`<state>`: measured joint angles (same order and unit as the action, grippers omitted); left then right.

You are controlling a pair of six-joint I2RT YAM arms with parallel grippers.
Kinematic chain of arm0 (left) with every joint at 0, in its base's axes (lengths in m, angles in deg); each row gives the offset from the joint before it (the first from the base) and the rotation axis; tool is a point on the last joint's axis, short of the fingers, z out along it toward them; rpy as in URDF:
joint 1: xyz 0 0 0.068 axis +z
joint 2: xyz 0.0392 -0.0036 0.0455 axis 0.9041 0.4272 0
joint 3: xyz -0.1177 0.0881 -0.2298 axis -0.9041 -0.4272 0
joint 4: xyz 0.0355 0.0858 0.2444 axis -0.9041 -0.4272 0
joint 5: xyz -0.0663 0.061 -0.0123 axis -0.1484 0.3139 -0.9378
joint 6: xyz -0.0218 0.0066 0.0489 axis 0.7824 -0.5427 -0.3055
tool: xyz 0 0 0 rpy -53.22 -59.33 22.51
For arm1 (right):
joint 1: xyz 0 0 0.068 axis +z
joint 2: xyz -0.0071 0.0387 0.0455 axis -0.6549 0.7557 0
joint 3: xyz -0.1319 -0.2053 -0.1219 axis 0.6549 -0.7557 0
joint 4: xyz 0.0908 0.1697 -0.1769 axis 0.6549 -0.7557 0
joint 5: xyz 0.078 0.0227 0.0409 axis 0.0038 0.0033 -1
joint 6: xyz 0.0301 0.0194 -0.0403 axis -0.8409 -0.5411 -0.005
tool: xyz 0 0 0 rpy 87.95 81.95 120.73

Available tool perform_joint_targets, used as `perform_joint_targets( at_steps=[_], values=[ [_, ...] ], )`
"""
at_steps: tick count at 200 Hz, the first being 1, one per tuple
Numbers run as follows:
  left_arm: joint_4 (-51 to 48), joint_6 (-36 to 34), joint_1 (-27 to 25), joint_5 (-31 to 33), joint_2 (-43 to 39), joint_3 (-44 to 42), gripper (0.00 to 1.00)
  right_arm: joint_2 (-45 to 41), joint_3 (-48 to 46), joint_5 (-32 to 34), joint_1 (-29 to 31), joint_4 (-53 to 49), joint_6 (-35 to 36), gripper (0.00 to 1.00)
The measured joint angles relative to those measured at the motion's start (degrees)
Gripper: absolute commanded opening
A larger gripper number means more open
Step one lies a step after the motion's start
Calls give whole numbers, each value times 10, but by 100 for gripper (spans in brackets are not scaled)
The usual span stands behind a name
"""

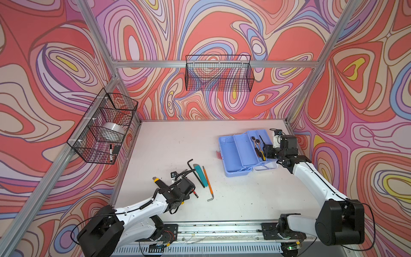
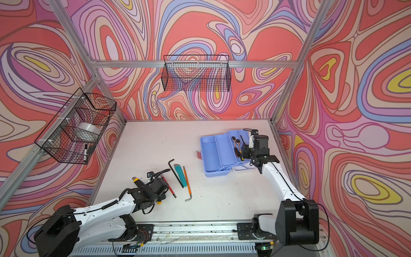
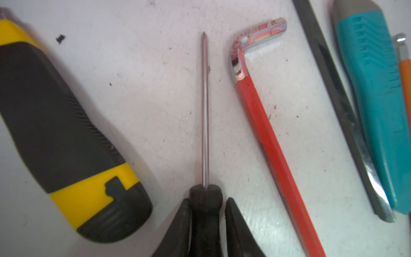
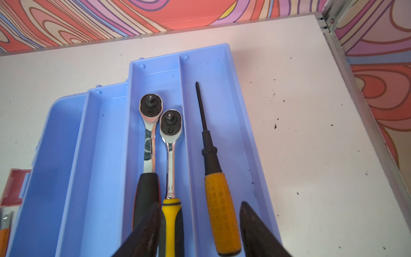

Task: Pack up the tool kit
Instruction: 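Lower the left gripper and grasp the black-handled screwdriver by its handle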

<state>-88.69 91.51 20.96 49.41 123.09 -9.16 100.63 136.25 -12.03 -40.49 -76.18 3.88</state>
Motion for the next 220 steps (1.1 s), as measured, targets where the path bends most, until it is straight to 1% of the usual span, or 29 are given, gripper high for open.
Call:
perform_joint_targets(
  at_steps=[23,48,89,147,202,220],
  values=[
    [8,0,3,-3,2,0,23,-1,0,0,0,0,0,58],
    [18,0,4,-7,6,0,14,-4,0,0,0,0,0,58],
    [33,-1,4,-13,9,0,8,-7,0,0,0,0,0,58],
    [42,0,6,-29,12,0,8,-7,0,0,0,0,0,58],
    [58,1,6,-33,21,1,1,-7,0,0,0,0,0,58],
    [59,2,6,-36,18,1,1,-7,0,0,0,0,0,58]
  ],
)
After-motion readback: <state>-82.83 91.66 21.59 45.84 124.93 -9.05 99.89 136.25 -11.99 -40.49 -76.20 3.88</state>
